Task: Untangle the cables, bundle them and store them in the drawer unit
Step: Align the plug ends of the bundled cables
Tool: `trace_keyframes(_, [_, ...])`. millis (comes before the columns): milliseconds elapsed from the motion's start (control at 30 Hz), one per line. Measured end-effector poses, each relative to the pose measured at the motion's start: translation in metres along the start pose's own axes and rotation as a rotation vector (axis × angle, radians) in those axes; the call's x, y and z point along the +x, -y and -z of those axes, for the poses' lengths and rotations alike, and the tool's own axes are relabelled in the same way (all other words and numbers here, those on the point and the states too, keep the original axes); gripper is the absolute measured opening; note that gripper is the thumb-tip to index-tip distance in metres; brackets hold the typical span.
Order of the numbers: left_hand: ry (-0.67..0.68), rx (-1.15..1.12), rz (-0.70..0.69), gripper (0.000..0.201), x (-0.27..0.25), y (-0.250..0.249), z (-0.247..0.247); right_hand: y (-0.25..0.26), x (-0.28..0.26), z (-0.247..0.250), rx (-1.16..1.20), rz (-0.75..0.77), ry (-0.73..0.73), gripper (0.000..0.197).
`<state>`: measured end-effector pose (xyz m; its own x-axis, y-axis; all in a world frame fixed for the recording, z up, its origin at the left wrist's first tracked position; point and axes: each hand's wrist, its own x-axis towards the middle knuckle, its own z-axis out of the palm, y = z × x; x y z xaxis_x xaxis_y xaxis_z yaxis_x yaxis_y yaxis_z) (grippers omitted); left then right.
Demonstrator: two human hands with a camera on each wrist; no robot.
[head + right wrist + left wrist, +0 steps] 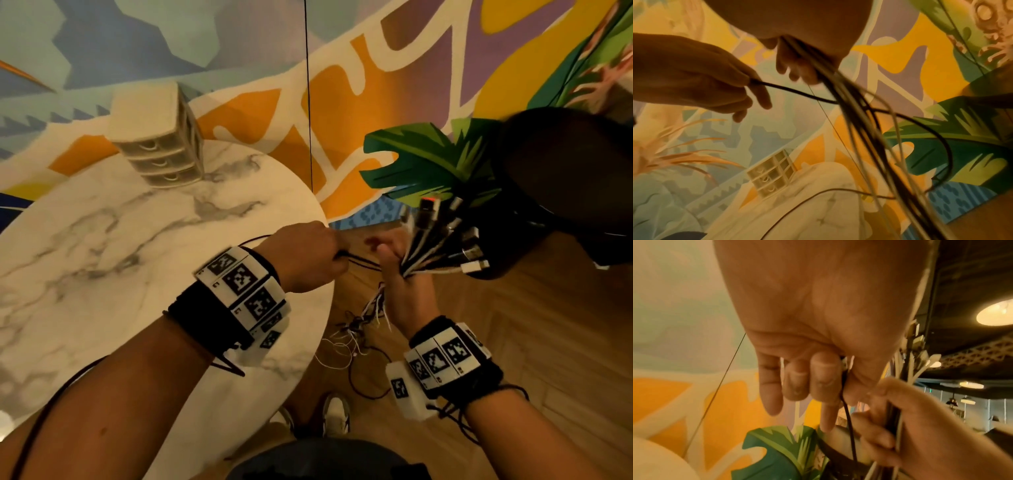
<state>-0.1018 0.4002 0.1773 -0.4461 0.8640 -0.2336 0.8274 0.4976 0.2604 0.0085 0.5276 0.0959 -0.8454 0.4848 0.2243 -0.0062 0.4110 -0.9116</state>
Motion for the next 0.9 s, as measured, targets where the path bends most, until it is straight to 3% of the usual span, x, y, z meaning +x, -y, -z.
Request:
trace_keyframes(33, [0.011, -0.047, -0.035, 0.022, -0.001, -0.004, 0.003, 0.002, 0.001, 0.002, 0.051, 0.042, 0.062, 0.029])
trace_keyframes(100, [-0.017, -0.143, -0.074, 0.027, 0.000, -0.012, 0.010, 0.006, -0.001, 0.002, 0.195, -0.020, 0.206, 0.026])
trace_keyframes(200, [-0.065, -0.304, -0.074, 0.034, 0.002, -0.019, 0.012, 0.012, -0.004, 0.004, 0.334, -0.155, 0.194, 0.032])
trace_keyframes(433, [-0.225, -0.819, -0.065, 0.010, -0.002, -0.022, 0.001, 0.023, -0.006, 0.004, 0.415, -0.137, 0.353, 0.019])
trace_keyframes(633, [-0.276, -0.845, -0.247, 0.024, 0.000, -0.024, -0.002, 0.025, -0.004, 0.000, 0.256, -0.192, 0.357, 0.030])
trace_keyframes(700, [-0.317, -1.036, -0.235, 0.019, 0.001, -0.020, -0.008, 0.023, -0.002, -0.003, 0.220, -0.225, 0.330, 0.039])
trace_keyframes(767, [-0.389, -1.234, -0.136, 0.022, 0.005, -0.010, -0.020, 0.023, 0.000, -0.003, 0.235, -0.266, 0.266, 0.045])
trace_keyframes(833, [-0.306, -1.231, -0.018, 0.043, 0.010, 0.003, -0.041, 0.025, -0.001, -0.001, 0.313, -0.265, 0.195, 0.048])
trace_keyframes(900, [-0.075, -1.002, 0.032, 0.054, 0.016, 0.014, -0.077, 0.028, -0.002, 0.001, 0.388, -0.255, 0.136, 0.051])
